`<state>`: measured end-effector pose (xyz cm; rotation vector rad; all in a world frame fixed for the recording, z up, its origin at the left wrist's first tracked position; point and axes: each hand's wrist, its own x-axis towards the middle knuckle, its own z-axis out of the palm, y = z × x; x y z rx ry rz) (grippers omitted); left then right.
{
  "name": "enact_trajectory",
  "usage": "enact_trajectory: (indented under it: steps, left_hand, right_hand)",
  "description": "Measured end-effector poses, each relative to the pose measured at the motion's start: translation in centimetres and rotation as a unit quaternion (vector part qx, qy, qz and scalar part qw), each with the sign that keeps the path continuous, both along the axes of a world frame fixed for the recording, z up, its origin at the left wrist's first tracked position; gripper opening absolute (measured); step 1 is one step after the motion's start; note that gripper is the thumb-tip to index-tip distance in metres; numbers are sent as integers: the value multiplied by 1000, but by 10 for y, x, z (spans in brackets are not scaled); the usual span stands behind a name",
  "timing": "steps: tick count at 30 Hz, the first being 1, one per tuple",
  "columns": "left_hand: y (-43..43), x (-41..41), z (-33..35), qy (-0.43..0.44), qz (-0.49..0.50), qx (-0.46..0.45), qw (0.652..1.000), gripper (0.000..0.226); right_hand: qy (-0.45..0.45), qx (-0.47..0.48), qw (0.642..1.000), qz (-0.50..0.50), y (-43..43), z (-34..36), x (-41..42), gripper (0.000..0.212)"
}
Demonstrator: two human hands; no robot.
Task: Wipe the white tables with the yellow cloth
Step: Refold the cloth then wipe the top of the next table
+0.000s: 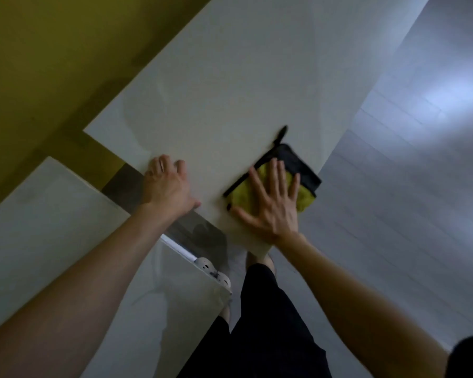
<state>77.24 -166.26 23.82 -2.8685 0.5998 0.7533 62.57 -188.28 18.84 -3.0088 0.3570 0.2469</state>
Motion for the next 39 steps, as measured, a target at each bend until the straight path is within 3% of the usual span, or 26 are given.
enact_trajectory:
  steps: [3,6,11,13,15,17,20,23,26,28,32,35,37,39]
  left_hand:
    - [-22,19,10,50,-7,12,999,144]
    - [-27,29,9,59,-29,40,997,148]
    - [-25,30,7,43,-23,35,998,148]
    - [-27,29,8,43,-12,36,998,148]
    - [-29,26,12,41,-8,40,998,148]
    - [-29,24,14,42,1,42,998,148]
    - [-30,23,17,45,12,47,998,150]
    - [-29,24,19,43,11,56,997,152]
    - [-31,24,20,54,14,66,996,152]
    - [-37,23,23,60,29,70,995,150]
    - [-54,20,27,77,82,64,992,148]
    - [-68,13,26,79,127,62,987,160]
    - [-74,10,24,73,153,63,983,172]
    - [-77,11,23,67,166,57,982,176]
  right_hand:
    - [9,22,991,131,17,0,-34,101]
    - [5,26,985,169,-33,-3,-18,97]
    - [8,13,994,-105,-133,-3,91,101]
    - [10,17,992,-122,-126,-5,107,103]
    - [-5,12,999,-40,-89,-8,84,101]
    - [-19,28,992,119,-41,-8,44,98]
    - [22,44,939,339,-18,-3,17,96]
    - [9,43,910,413,-71,-6,53,98]
    - [-49,46,962,263,-152,-14,126,102]
    - [-26,26,990,140,-192,-10,182,114]
    - [15,29,999,44,-182,-11,215,126]
    - [5,47,974,220,-128,-11,153,117]
    - [24,73,914,398,-102,-5,111,111]
    - [43,62,860,505,-104,-1,108,107]
